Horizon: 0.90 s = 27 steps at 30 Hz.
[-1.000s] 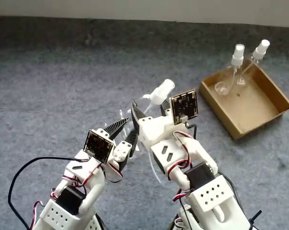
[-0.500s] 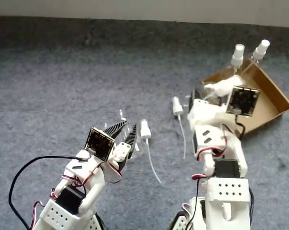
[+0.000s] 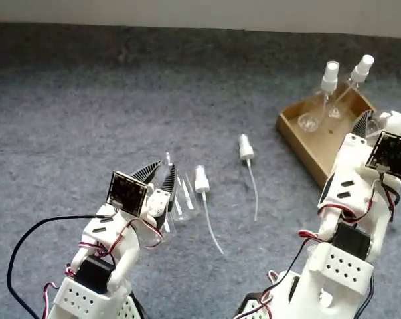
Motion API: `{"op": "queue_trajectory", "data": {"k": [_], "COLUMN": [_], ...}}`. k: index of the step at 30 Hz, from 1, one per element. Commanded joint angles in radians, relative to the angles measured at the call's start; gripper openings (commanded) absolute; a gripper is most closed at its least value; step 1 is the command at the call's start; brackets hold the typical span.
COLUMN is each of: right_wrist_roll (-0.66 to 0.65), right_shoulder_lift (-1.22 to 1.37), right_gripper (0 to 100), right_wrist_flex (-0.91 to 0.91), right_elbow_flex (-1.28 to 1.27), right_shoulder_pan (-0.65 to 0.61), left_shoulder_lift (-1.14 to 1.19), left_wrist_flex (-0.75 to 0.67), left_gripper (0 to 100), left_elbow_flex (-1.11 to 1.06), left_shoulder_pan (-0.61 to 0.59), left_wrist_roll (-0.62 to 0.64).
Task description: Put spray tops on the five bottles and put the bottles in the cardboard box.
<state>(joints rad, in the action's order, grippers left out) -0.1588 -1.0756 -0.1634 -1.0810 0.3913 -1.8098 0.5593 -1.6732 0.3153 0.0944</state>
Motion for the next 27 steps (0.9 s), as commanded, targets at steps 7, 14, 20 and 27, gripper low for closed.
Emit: {"op": "queue_trajectory", "data": {"k": [7, 14, 20, 27], "right_wrist_roll": [-0.018, -0.021, -0.025, -0.025], "right_shoulder_lift": [0.389, 0.599, 0.773, 0.969], "right_gripper": [14.2, 14.2, 14.2, 14.2], "right_wrist_flex": [0.047, 0.237, 0.346, 0.4], "right_elbow_flex": [0.236, 0.346, 0.354, 0.467], "right_shoulder_pan": [0.059, 0.05, 0.05, 0.035], "left_shoulder_lift": [-0.002, -0.002, -0.002, -0.002], "left_wrist_flex": [0.005, 0.005, 0.006, 0.006], "left_gripper": [5, 5, 5, 5], "left_elbow_flex": [-0.019, -0.019, -0.019, -0.019], "left_shoulder_pan": [-0.012, -0.012, -0.012, -0.012], "left_wrist_roll": [-0.008, -0.008, -0.008, -0.008]}}
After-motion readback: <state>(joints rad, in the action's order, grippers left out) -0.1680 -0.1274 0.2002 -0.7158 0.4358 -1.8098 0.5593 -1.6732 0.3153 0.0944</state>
